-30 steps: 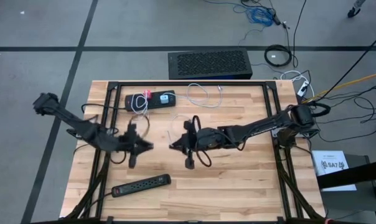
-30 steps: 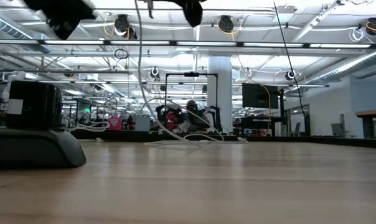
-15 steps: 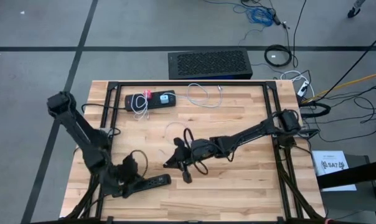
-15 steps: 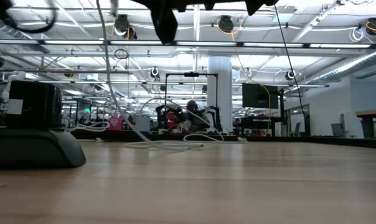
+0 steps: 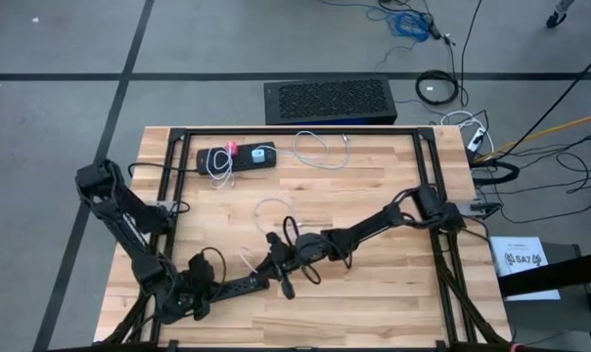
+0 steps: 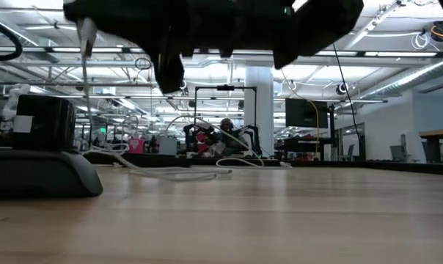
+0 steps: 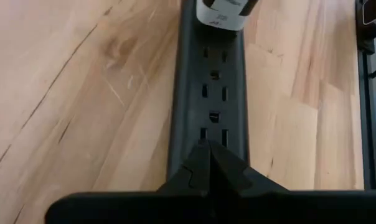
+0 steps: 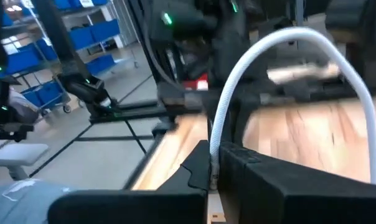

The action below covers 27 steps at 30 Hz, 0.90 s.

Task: Insert USB
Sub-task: Insert the white USB cable into the black charger adapter

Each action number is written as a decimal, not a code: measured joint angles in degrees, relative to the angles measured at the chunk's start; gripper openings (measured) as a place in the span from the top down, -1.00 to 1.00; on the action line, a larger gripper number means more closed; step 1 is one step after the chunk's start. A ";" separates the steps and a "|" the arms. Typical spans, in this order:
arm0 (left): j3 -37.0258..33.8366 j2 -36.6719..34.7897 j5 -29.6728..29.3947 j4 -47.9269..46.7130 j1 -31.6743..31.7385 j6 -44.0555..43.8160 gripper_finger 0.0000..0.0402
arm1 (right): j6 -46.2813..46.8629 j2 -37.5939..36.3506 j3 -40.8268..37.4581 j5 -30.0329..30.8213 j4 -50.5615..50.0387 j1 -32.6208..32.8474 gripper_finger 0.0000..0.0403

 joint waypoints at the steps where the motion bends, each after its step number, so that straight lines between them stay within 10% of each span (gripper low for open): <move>1: 0.00 0.32 -0.24 -0.02 -0.02 0.00 0.98 | 0.48 0.69 0.02 0.02 0.13 0.02 1.00; 27: 0.12 0.49 -3.92 4.59 6.48 9.77 0.99 | -2.70 3.00 0.07 1.33 1.18 0.28 1.00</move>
